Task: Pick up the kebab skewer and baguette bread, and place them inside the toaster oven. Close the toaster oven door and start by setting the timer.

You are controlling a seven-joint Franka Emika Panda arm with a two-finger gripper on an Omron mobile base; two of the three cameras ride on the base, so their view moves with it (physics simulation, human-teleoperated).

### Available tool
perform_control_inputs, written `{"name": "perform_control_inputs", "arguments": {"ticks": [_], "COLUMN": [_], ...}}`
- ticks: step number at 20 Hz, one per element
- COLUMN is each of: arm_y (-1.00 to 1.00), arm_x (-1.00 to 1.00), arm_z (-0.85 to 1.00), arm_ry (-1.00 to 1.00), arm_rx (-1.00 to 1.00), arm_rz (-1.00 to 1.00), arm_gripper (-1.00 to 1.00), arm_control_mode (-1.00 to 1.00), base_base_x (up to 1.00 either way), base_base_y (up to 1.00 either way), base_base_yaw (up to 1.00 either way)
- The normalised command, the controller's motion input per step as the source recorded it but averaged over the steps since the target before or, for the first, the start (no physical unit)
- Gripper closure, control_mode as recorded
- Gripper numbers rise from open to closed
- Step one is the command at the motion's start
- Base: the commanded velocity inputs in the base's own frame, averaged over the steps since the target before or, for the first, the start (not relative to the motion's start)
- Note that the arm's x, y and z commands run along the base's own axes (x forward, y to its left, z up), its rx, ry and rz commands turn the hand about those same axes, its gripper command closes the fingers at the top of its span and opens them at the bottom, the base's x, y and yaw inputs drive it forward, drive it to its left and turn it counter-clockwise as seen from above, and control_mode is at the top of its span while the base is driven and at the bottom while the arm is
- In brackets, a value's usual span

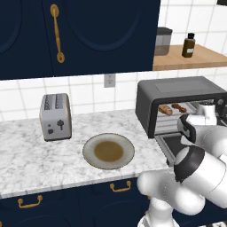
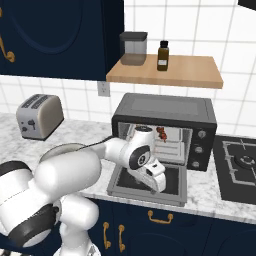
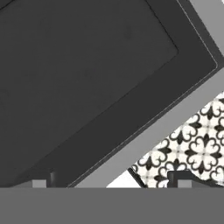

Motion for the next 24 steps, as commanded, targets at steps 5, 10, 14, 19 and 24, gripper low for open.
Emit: {"name": "perform_control_inputs", "arguments": {"ticks": [5, 10, 14, 19, 24], "arm_y": [0.14, 0.22, 0.14, 0.0, -0.02], "arm_x": [-0.64, -0.45, 0.0, 0.1, 0.2], "arm_z": [0.0, -0.19, -0.58, -0.56, -0.47], "arm_ry": [0.32, 0.13, 0.0, -0.01, -0.06], "arm_rx": [0.02, 0.08, 0.12, 0.01, 0.0], "arm_rz": [0.34, 0.21, 0.05, 0.04, 0.03], "arm_gripper": [-1.0, -1.0, -1.0, -1.0, -1.0], "arm_control_mode": [-1.0, -1.0, -1.0, -1.0, -1.0], "base_base_x": [0.0, 0.0, 0.0, 0.0, 0.0], "base_base_y": [0.0, 0.0, 0.0, 0.0, 0.0], "base_base_yaw": [0.0, 0.0, 0.0, 0.0, 0.0]}}
